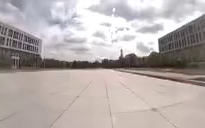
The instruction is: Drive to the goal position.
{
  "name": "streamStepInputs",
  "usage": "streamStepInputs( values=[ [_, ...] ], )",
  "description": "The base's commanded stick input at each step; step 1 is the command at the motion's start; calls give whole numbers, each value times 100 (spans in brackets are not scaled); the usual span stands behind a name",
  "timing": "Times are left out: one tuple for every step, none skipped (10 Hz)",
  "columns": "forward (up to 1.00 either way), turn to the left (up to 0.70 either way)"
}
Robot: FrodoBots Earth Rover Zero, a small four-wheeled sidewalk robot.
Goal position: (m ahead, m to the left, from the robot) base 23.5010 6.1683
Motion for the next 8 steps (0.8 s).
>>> streamStepInputs(
  values=[
    [70, 0],
    [70, 0],
    [70, 0],
    [70, 8],
    [70, 27],
    [70, 35],
    [70, 29],
    [70, 0]
  ],
)
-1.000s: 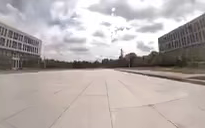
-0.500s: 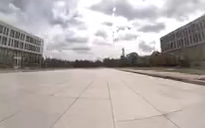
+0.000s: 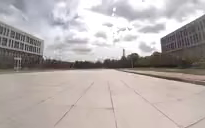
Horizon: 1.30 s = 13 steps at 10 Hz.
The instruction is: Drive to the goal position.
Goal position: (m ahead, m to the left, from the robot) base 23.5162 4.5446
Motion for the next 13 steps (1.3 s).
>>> streamStepInputs(
  values=[
    [70, 0],
    [70, 0],
    [70, 0],
    [70, 0],
    [70, 0],
    [70, 0],
    [70, 0],
    [70, 0],
    [70, 0],
    [70, -4],
    [70, -35],
    [70, -31],
    [70, 9]
  ],
)
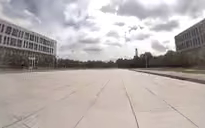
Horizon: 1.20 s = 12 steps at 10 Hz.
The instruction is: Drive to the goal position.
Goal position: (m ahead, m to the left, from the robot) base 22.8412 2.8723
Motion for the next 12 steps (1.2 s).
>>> streamStepInputs(
  values=[
    [70, 0],
    [70, 0],
    [70, 0],
    [70, 0],
    [70, 1],
    [70, 3],
    [70, 0],
    [70, 0],
    [70, 0],
    [70, 0],
    [70, 0],
    [70, 3]
  ],
)
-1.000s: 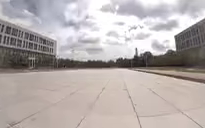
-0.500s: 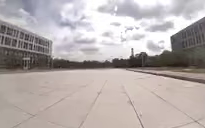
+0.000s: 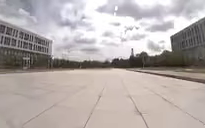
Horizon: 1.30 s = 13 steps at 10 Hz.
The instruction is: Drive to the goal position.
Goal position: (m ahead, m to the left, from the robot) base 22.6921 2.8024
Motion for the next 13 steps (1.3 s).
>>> streamStepInputs(
  values=[
    [70, 5],
    [70, 0],
    [70, 29],
    [70, 34],
    [70, 35],
    [70, 12],
    [70, 0],
    [70, 0],
    [70, 0],
    [70, 0],
    [70, 0],
    [70, 0],
    [70, 0]
  ],
)
